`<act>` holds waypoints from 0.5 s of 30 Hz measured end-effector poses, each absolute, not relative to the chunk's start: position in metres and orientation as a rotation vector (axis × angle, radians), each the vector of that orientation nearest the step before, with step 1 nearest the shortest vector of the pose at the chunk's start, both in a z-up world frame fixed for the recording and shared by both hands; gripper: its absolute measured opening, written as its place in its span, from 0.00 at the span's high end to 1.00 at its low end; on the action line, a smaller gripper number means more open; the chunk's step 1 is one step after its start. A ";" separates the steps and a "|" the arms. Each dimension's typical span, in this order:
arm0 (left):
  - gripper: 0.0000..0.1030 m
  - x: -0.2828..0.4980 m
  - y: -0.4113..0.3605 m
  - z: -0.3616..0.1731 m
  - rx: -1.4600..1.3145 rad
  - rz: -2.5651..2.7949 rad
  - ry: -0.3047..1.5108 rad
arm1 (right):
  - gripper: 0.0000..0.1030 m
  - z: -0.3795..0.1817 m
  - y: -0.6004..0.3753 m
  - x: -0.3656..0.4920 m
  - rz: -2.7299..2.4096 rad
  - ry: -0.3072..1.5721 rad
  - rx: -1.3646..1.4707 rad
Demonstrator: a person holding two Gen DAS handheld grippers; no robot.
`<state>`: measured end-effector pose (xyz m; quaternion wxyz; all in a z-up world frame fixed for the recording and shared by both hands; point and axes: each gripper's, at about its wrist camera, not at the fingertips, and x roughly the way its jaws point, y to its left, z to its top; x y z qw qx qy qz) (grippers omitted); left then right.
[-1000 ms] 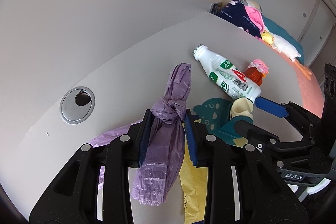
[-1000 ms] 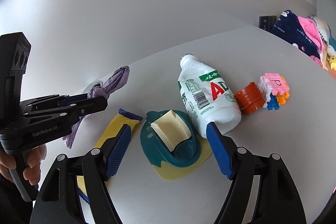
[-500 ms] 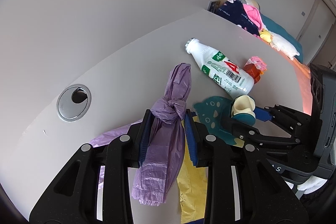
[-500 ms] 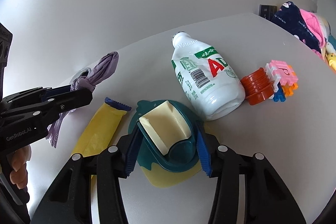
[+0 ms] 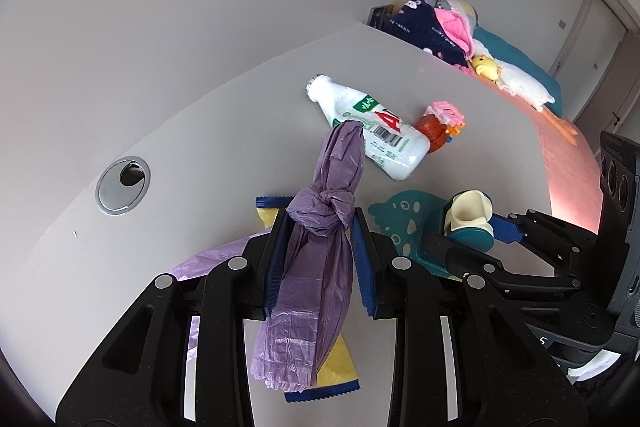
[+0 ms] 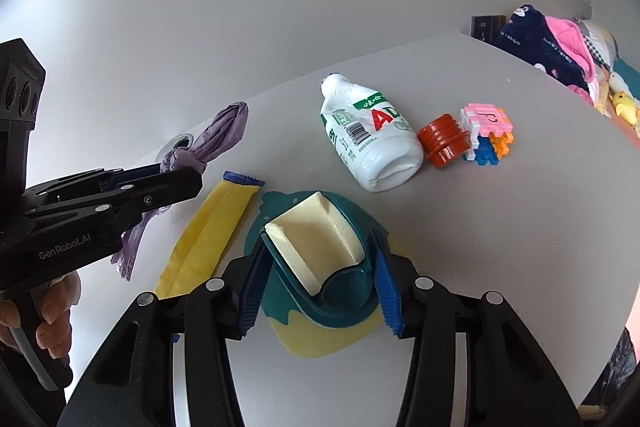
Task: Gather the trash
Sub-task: 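Grasp the teal-and-cream toy with the right gripper while the left holds the bag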
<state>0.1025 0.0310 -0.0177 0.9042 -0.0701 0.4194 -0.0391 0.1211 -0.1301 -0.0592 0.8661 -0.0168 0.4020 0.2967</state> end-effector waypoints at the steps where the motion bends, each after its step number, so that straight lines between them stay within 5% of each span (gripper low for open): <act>1: 0.70 0.100 0.028 -0.016 -0.142 -0.087 0.864 | 0.52 -0.058 -0.133 0.118 0.619 0.839 -0.032; 15: 0.70 0.065 -0.012 0.000 -0.124 -0.147 0.839 | 0.51 -0.042 -0.172 0.073 0.583 0.800 -0.010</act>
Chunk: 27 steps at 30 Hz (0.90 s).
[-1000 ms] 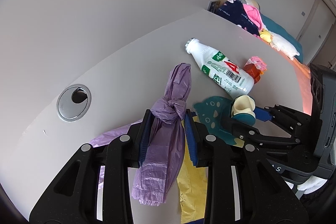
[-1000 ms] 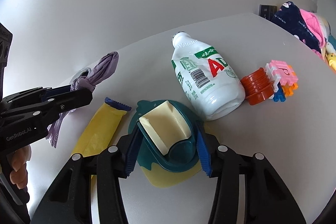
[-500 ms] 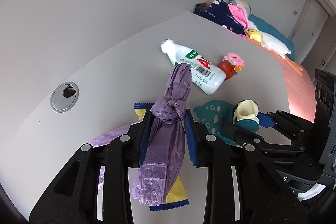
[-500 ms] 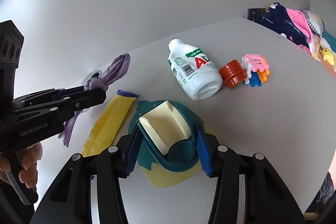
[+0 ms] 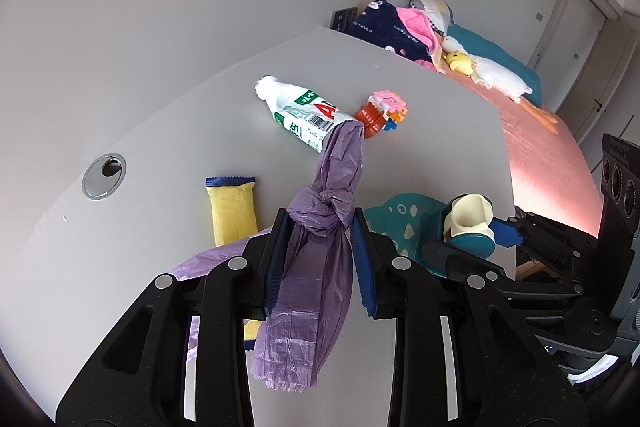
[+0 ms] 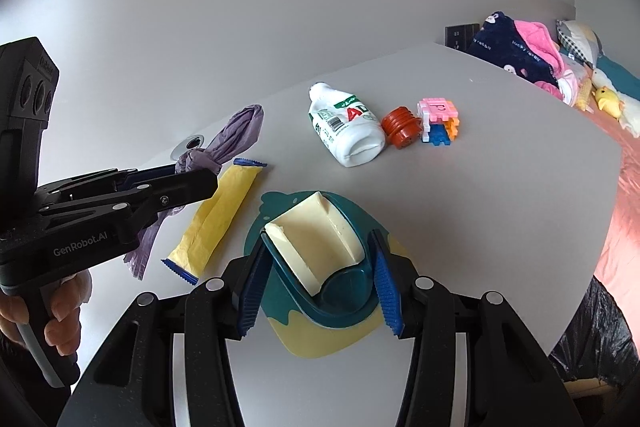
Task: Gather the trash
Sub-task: 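Grasp the teal-and-cream toy with the right gripper while the left holds the bag, then carry the bag and toy over the trash bag and open both grippers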
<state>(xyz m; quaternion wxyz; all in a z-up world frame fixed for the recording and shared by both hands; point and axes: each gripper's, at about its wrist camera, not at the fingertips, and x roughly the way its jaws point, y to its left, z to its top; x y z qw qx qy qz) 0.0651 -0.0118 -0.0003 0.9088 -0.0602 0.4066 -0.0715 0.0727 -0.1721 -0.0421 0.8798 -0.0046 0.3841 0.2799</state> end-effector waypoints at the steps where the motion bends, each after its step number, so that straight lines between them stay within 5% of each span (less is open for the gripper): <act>1: 0.70 0.063 -0.014 0.001 -0.123 -0.151 0.837 | 0.51 -0.042 -0.175 0.070 0.579 0.799 -0.007; 27: 0.70 0.039 -0.119 0.002 -0.024 -0.318 0.832 | 0.51 -0.046 -0.279 0.012 0.420 0.768 0.088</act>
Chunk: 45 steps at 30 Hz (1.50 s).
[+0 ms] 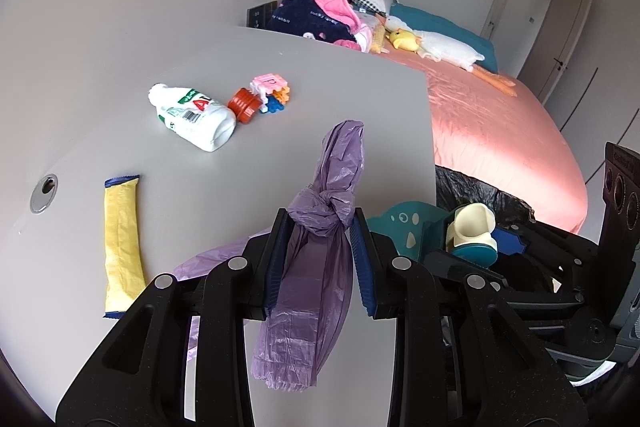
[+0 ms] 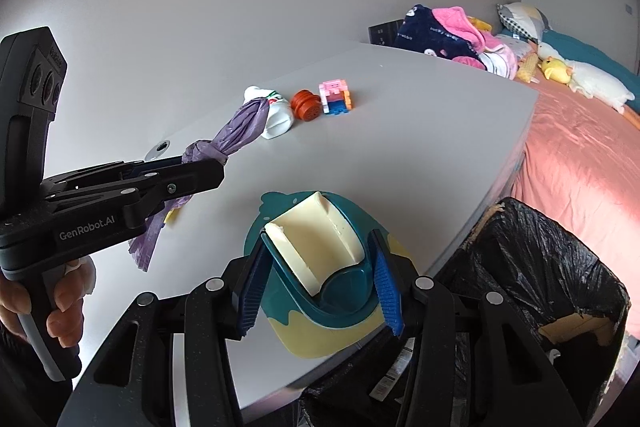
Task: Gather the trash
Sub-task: 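Carry the bag and toy over the trash bag and open both grippers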
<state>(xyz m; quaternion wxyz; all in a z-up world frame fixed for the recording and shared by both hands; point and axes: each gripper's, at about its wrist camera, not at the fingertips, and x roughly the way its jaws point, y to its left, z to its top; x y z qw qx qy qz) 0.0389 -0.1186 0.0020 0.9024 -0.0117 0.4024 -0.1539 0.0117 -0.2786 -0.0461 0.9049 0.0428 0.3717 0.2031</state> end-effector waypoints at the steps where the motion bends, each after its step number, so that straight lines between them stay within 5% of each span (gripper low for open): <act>1: 0.70 0.039 -0.123 0.001 -0.019 -0.325 0.833 | 0.51 -0.047 -0.284 0.011 0.409 0.768 0.094; 38: 0.70 0.030 -0.266 -0.028 0.123 -0.598 0.930 | 0.51 -0.039 -0.432 -0.025 0.089 0.702 0.312; 40: 0.53 0.028 -0.272 -0.033 0.153 -0.644 0.961 | 0.46 -0.036 -0.440 -0.026 0.065 0.695 0.345; 41: 0.17 0.027 -0.274 -0.034 0.173 -0.643 0.962 | 0.39 -0.034 -0.444 -0.027 0.045 0.682 0.367; 42: 0.06 0.024 -0.276 -0.035 0.200 -0.626 0.940 | 0.22 -0.032 -0.449 -0.030 0.024 0.657 0.387; 45: 0.06 0.017 -0.280 -0.035 0.254 -0.623 0.903 | 0.18 -0.026 -0.454 -0.035 -0.011 0.614 0.394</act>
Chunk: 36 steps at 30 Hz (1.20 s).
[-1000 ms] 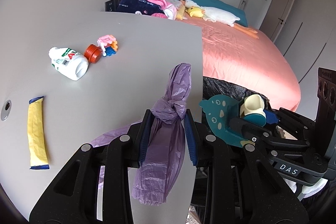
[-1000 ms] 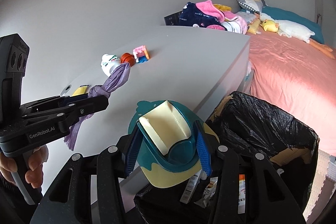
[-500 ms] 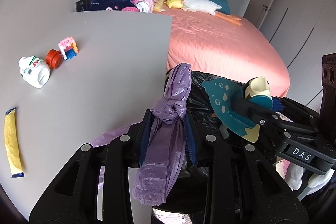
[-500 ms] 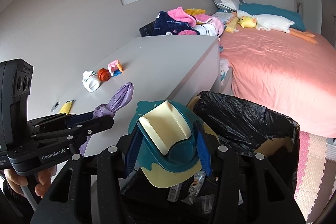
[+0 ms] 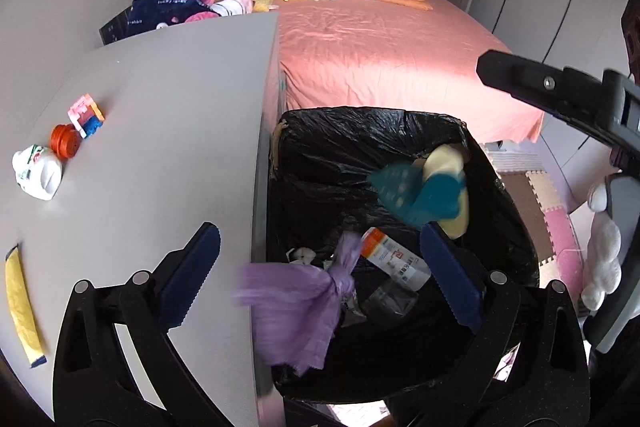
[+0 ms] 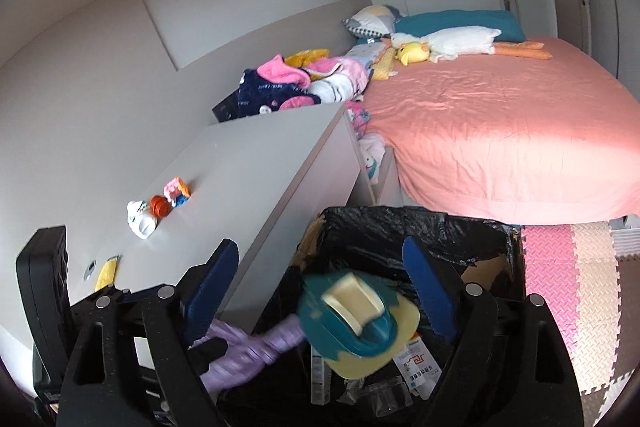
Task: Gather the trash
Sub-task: 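Carry the bag and toy over the trash bag and open both grippers, then move both grippers back over the desk toward the yellow wrapper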
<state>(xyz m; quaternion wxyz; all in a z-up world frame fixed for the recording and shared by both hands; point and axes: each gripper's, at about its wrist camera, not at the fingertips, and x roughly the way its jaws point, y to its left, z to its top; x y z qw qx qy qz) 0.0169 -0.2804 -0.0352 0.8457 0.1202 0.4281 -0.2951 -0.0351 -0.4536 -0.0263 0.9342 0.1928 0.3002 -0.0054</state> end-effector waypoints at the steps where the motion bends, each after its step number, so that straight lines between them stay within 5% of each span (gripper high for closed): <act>1: 0.06 0.017 -0.280 -0.035 0.249 -0.623 0.903 | 0.18 -0.026 -0.455 -0.035 -0.016 0.611 0.395; 36: 0.06 0.055 -0.175 -0.039 0.110 -0.383 0.933 | 0.18 -0.039 -0.356 0.017 0.154 0.692 0.302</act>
